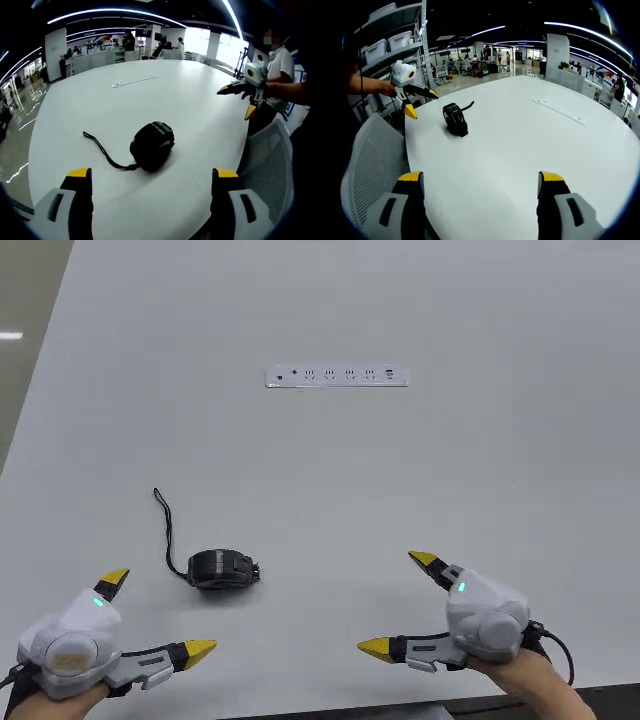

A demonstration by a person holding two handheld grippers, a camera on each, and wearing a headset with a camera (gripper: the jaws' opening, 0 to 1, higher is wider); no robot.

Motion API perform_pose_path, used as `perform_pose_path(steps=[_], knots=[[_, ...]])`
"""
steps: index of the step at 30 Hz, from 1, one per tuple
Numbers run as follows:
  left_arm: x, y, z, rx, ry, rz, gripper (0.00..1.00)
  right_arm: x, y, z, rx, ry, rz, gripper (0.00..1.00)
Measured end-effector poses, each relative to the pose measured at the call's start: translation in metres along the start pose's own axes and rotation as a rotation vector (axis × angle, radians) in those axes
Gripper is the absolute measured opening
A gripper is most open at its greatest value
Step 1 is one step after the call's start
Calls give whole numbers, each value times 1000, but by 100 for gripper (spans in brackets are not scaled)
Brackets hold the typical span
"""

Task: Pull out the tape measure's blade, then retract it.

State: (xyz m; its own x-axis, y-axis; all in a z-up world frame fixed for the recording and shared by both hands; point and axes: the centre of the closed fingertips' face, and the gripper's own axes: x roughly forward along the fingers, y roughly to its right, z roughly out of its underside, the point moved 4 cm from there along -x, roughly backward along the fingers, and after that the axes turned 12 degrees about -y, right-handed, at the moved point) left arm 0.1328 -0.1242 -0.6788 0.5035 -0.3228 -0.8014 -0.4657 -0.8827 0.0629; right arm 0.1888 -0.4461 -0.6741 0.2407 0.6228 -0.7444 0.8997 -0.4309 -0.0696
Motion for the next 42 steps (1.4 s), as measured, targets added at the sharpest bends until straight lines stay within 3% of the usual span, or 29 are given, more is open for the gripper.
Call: perform_pose_path(steps=[8, 16, 42], knots=[[-9, 5, 6, 40, -6, 13, 99, -17, 0, 8, 18, 13, 13, 96], [-19, 7, 8, 58, 10, 6, 99, -18, 2, 2, 5, 20, 13, 96], [-22, 2, 5, 54, 31, 2, 99, -19, 8, 3, 8, 25, 12, 95]])
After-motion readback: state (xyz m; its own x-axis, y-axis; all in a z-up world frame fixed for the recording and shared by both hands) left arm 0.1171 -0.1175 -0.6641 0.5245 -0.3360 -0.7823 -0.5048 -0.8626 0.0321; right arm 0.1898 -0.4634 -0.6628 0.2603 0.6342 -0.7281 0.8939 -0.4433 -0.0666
